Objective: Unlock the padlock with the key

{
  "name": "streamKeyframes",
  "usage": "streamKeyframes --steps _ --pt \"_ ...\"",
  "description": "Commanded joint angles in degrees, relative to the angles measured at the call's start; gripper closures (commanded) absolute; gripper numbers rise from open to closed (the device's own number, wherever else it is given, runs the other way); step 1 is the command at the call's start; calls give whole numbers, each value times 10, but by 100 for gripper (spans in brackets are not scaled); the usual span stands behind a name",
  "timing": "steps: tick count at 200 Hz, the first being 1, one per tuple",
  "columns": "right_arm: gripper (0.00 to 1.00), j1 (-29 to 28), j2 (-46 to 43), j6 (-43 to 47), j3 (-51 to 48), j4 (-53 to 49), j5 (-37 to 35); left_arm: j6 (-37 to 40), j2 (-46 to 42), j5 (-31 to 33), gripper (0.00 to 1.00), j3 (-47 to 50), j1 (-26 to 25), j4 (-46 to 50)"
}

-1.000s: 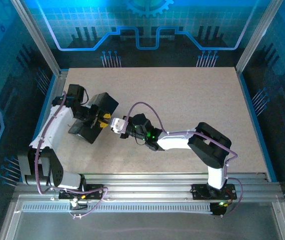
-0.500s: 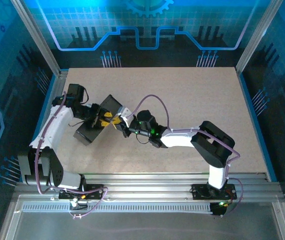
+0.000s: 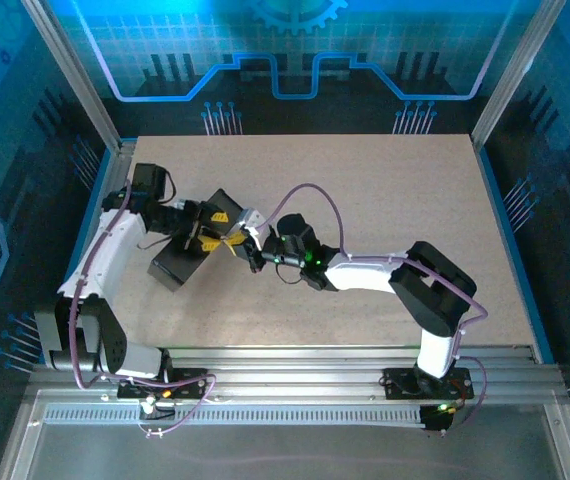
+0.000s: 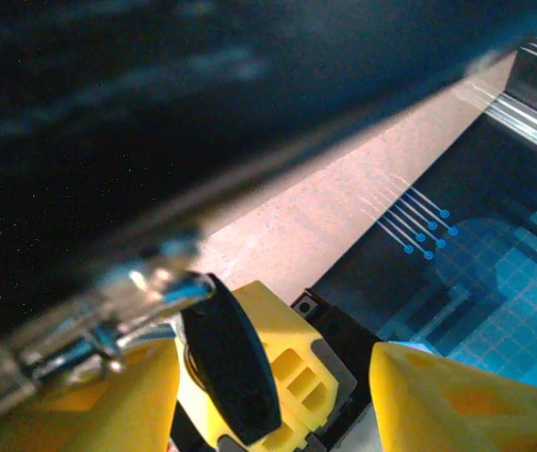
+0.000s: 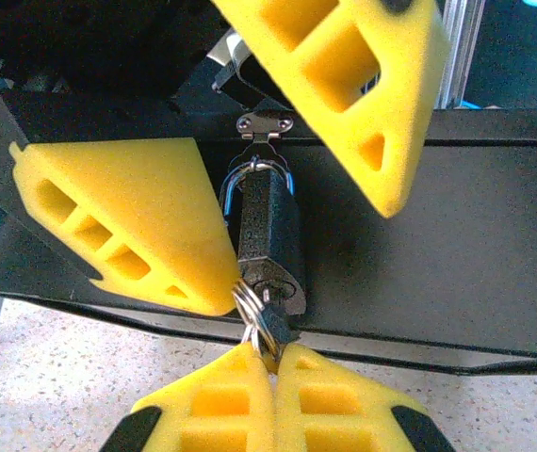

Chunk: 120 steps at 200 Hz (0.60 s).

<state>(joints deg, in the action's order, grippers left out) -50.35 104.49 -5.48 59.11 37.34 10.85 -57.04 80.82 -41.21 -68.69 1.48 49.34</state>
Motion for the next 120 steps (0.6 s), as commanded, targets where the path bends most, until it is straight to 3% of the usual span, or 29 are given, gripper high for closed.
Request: streamKeyframes --steps 1,59,89,120 --pt "99 15 7 -28 39 -16 11 0 -26 -39 44 -34 20 -19" --pt "100 15 12 -66 90 -78 17 -6 -38 -45 45 -63 68 -67" --pt "100 15 24 -64 113 -108 18 16 -36 -8 47 -55 97 -84" --pt "100 17 43 -70 142 -141 24 100 -17 67 47 -86 141 -26"
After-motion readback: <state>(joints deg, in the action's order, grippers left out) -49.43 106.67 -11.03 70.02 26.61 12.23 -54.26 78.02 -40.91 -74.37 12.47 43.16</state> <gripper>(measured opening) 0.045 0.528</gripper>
